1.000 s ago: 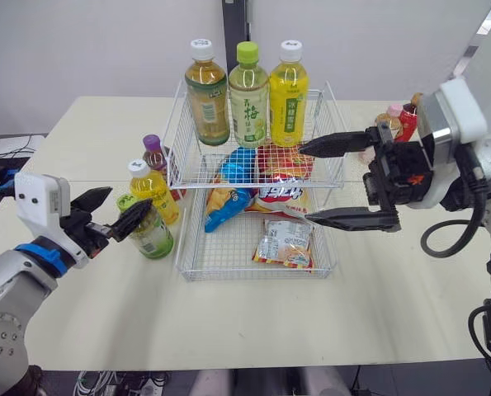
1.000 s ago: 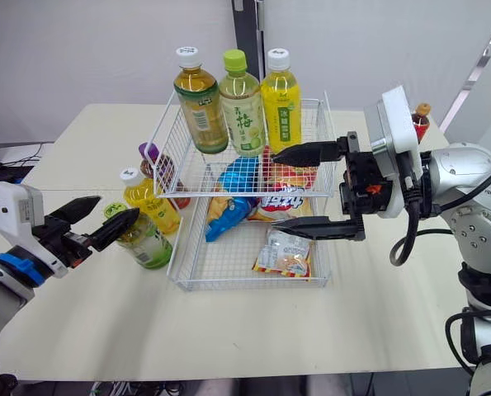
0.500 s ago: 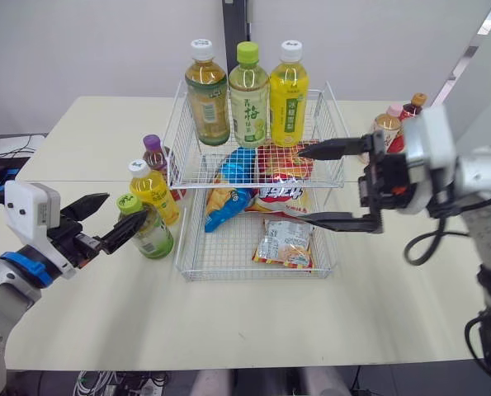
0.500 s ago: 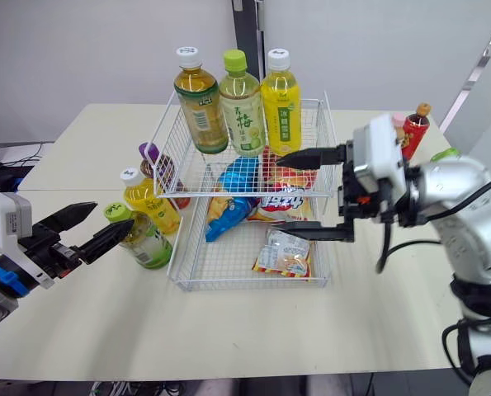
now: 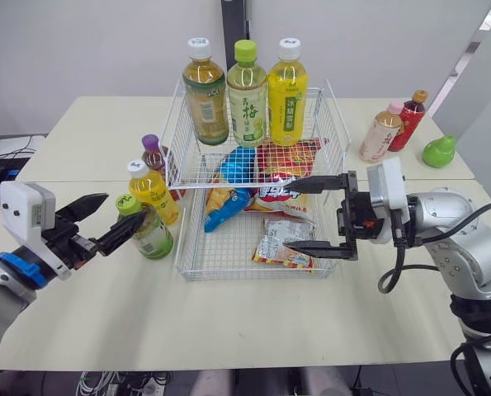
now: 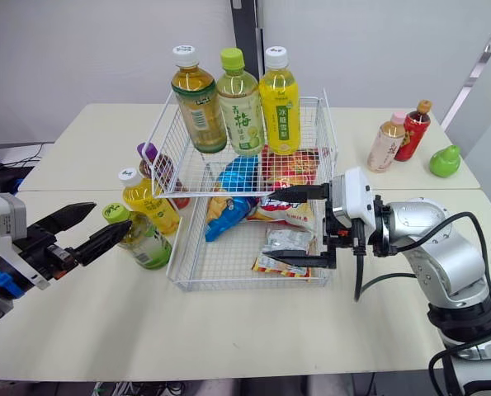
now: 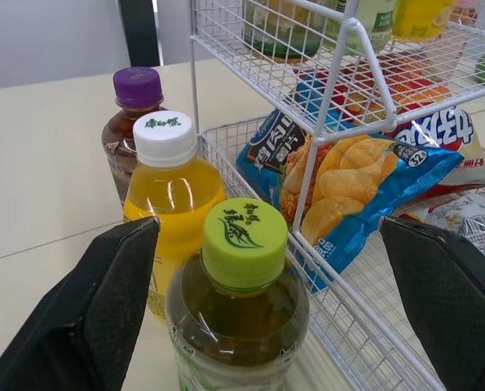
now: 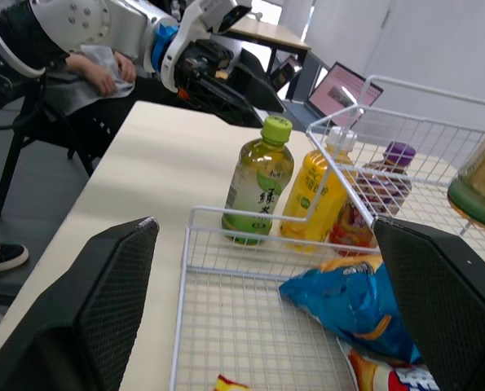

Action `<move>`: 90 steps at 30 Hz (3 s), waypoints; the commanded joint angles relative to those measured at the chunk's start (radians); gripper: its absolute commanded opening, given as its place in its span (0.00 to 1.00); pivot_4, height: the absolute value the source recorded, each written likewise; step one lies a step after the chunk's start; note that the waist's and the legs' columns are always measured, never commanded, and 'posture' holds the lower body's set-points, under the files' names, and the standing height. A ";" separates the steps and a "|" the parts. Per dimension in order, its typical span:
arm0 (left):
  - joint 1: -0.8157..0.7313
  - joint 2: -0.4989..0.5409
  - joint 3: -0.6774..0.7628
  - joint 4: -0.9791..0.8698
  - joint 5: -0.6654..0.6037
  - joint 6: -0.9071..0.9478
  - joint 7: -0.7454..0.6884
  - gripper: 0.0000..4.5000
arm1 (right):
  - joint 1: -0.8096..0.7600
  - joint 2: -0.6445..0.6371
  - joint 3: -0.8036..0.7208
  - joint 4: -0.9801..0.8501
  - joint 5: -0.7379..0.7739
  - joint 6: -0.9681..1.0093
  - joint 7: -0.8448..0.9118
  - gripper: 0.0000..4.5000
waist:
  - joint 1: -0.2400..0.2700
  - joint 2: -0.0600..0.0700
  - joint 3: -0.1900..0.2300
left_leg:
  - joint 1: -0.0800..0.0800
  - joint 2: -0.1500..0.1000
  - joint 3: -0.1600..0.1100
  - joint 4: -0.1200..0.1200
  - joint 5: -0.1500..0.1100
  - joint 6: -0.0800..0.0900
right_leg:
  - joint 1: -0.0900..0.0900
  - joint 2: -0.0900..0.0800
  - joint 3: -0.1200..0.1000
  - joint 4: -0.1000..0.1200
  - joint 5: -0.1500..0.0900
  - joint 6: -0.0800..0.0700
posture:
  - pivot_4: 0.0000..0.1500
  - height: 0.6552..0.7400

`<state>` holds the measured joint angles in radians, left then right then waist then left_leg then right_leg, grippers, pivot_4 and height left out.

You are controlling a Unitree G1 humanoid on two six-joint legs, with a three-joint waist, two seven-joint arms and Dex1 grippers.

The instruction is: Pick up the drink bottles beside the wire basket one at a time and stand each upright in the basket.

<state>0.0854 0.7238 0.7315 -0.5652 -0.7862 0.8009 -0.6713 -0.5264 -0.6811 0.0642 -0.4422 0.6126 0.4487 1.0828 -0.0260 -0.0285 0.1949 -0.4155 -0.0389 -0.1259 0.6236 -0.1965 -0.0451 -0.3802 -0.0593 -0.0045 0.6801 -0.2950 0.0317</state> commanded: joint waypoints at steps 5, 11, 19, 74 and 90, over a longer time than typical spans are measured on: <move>-0.007 0.041 -0.004 0.038 -0.005 -0.040 -0.020 1.00 | -0.031 -0.037 -0.039 -0.134 0.102 0.153 -0.081 1.00 | 0.001 0.000 0.000 | 0.000 0.000 0.000 0.000 0.000 0.000 | 0.000 -0.001 0.000 0.000 0.000 0.000 | 1.00 1.00; -0.044 0.043 -0.040 0.059 -0.017 -0.034 0.007 1.00 | -0.021 -0.035 -0.044 -0.184 0.111 0.162 -0.117 1.00 | 0.001 0.000 0.000 | 0.000 0.000 0.000 0.000 0.000 0.000 | 0.000 -0.001 -0.001 -0.001 0.000 0.000 | 1.00 1.00; -0.137 0.020 -0.124 0.087 0.006 -0.017 0.118 1.00 | -0.018 -0.031 -0.034 -0.187 0.095 0.145 -0.129 1.00 | 0.001 0.000 0.000 | -0.001 0.000 -0.001 0.000 0.000 0.000 | 0.000 -0.001 -0.001 -0.001 0.000 0.000 | 1.00 1.00; -0.586 0.684 -0.017 0.511 -0.368 0.241 -0.127 0.31 | -0.067 -0.118 -0.188 -0.080 0.194 0.101 -0.022 1.00 | -0.004 -0.005 0.004 | -0.003 0.001 0.004 -0.012 0.000 -0.001 | -0.007 0.004 -0.002 0.000 -0.002 -0.003 | 1.00 1.00; -1.610 0.421 -0.708 0.812 -0.209 0.356 -0.319 0.31 | -0.028 -0.158 -0.236 -0.103 0.211 0.121 -0.068 1.00 | -0.006 -0.007 0.006 | -0.003 0.000 0.006 -0.011 0.001 -0.001 | -0.007 0.004 -0.001 0.001 -0.005 0.003 | 1.00 1.00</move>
<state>-1.4609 1.1757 0.0380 0.2183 -1.0304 1.1588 -0.9641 -0.5511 -0.8288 -0.1382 -0.5232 0.8133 0.5761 1.0301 -0.0319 -0.0358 0.2010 -0.4189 -0.0390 -0.1201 0.6125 -0.1959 -0.0457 -0.3876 -0.0553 -0.0057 0.6814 -0.2999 0.0345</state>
